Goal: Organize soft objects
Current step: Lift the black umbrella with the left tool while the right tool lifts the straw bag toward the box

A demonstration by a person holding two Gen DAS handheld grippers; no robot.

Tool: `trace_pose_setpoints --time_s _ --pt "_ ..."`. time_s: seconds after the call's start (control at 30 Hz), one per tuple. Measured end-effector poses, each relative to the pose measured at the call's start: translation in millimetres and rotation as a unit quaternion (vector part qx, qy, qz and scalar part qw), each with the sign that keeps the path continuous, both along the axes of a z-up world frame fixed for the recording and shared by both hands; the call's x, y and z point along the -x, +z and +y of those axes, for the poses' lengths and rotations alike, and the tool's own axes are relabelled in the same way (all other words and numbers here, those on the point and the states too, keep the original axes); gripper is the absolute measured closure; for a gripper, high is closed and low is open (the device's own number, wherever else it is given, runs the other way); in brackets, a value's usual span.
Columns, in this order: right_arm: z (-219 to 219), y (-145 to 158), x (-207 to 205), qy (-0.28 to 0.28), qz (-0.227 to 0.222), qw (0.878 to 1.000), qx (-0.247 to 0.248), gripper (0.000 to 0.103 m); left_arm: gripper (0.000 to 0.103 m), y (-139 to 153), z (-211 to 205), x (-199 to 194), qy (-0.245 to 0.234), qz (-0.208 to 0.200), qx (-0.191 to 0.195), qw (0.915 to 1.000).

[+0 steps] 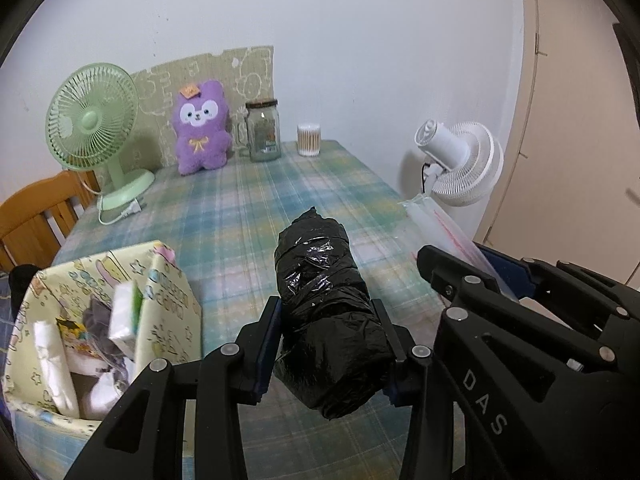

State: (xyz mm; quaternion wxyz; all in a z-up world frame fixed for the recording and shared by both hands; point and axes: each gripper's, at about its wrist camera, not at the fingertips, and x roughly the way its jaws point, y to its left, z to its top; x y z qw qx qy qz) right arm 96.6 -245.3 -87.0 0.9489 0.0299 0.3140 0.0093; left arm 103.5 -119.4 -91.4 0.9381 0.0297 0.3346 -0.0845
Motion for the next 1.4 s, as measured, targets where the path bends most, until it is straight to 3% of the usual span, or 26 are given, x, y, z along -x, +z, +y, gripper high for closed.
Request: trace_pose_setpoints --time_s 0.77,1.4 --pt "28 63 38 0.011 -0.061 0.998 -0.002 0.076 0.059 57 27 34 0.005 -0.070 0.005 0.9975" --pt "78 83 37 0.026 -0.087 0.996 -0.001 0.076 0.059 77 74 49 0.027 -0.102 0.011 0.9944"
